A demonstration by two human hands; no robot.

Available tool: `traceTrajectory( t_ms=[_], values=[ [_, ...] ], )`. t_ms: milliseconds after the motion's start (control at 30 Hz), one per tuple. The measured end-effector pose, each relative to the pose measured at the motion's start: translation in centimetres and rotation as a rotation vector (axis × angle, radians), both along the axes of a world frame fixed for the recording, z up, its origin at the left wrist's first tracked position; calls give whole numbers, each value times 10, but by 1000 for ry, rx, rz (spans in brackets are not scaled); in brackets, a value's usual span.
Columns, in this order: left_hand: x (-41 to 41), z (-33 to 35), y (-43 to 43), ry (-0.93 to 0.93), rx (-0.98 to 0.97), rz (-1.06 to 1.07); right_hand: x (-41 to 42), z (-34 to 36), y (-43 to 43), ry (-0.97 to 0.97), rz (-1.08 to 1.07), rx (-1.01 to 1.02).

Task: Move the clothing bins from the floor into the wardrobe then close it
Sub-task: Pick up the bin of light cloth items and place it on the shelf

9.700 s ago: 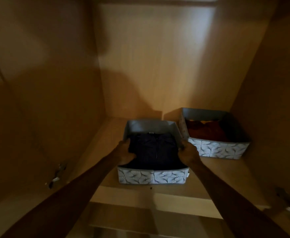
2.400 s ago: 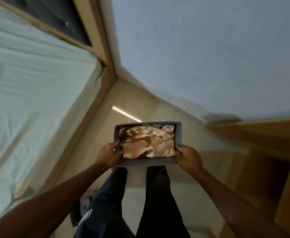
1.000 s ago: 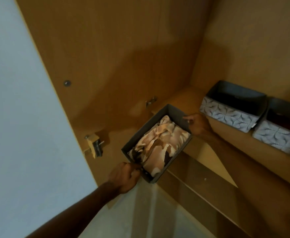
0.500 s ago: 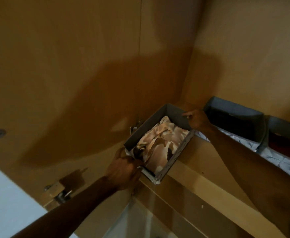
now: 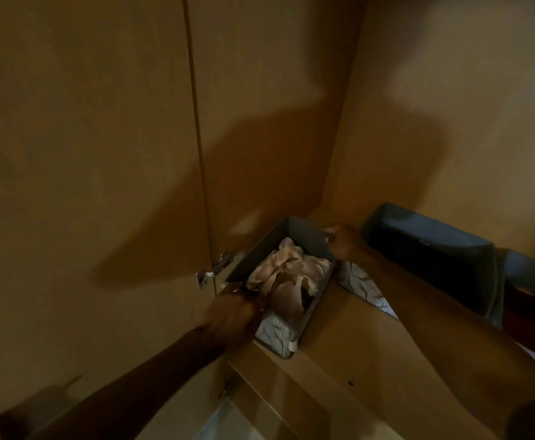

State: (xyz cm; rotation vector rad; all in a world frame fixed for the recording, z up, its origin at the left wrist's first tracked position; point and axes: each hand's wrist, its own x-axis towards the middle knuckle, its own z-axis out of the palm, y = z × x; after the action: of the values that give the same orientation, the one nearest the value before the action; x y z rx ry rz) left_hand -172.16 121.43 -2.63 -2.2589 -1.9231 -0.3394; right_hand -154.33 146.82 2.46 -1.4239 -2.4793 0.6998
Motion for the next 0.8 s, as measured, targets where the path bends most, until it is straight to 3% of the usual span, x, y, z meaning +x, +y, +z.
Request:
traceTrajectory(
  t_ms=[167, 400, 633, 800],
  values=[
    [2, 0, 45, -50, -47, -39, 18, 11, -30, 118, 107, -11],
    [-17, 1, 79, -106, -188, -123, 33, -15, -74, 26, 239, 37],
    [-43, -17, 65, -38, 54, -101, 18, -28, -73, -6, 198, 184],
    [-52, -18, 74, 20, -144, -6, 10, -25, -70, -71, 132, 200]
  ],
)
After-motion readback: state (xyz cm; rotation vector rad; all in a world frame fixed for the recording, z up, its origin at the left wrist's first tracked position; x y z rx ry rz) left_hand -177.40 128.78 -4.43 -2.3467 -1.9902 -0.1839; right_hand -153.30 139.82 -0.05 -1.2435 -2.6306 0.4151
